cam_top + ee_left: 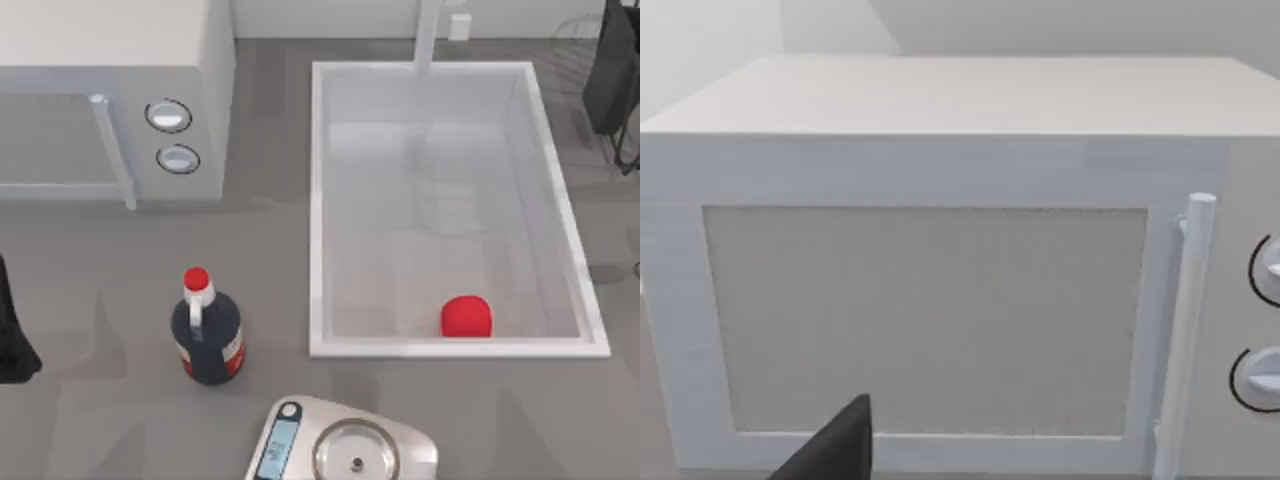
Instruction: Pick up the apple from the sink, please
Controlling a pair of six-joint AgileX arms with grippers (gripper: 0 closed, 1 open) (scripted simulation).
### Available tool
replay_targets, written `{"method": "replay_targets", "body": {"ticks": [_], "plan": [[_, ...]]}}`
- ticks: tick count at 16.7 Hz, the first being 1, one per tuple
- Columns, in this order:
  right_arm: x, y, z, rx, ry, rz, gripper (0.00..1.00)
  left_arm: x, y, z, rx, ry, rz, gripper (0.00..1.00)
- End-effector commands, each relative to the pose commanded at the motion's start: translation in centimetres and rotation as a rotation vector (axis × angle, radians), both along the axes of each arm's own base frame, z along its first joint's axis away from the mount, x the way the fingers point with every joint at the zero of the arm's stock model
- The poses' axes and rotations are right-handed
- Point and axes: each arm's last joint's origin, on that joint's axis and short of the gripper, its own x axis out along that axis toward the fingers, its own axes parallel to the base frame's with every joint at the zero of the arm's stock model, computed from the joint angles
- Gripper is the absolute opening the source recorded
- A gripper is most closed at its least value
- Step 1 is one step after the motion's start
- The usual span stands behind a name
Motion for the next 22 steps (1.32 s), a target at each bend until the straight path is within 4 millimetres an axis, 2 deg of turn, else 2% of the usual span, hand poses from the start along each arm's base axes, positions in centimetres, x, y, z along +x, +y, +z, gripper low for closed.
{"method": "replay_targets", "body": {"ticks": [3, 6, 9, 12, 15, 17, 22], "plan": [[4.3, 2.1, 1.8, 0.016, 0.259, 0.033, 1.0, 0.0, 0.0, 0.0, 0.0, 0.0, 0.0, 1.0], [9.6, 5.2, 1.7, 0.001, 0.527, 0.047, 1.0, 0.0, 0.0, 0.0, 0.0, 0.0, 0.0, 1.0], [14.5, 8.8, -0.5, -0.041, 0.772, 0.041, 1.0, 0.0, 0.0, 0.0, 0.0, 0.0, 0.0, 1.0], [17.9, 12.2, -3.8, -0.095, 0.964, 0.023, 1.0, 0.0, 0.0, 0.0, 0.0, 0.0, 0.0, 1.0], [19.7, 14.6, -6.5, -0.14, 1.085, 0.004, 1.0, 0.0, 0.0, 0.0, 0.0, 0.0, 0.0, 1.0], [20.2, 15.5, -7.5, -0.158, 1.125, -0.004, 1.0, 0.0, 0.0, 0.0, 0.0, 0.0, 0.0, 1.0], [20.3, 15.7, -7.8, -0.163, 1.137, -0.006, 1.0, 0.0, 0.0, 0.0, 0.0, 0.0, 0.0, 1.0]]}}
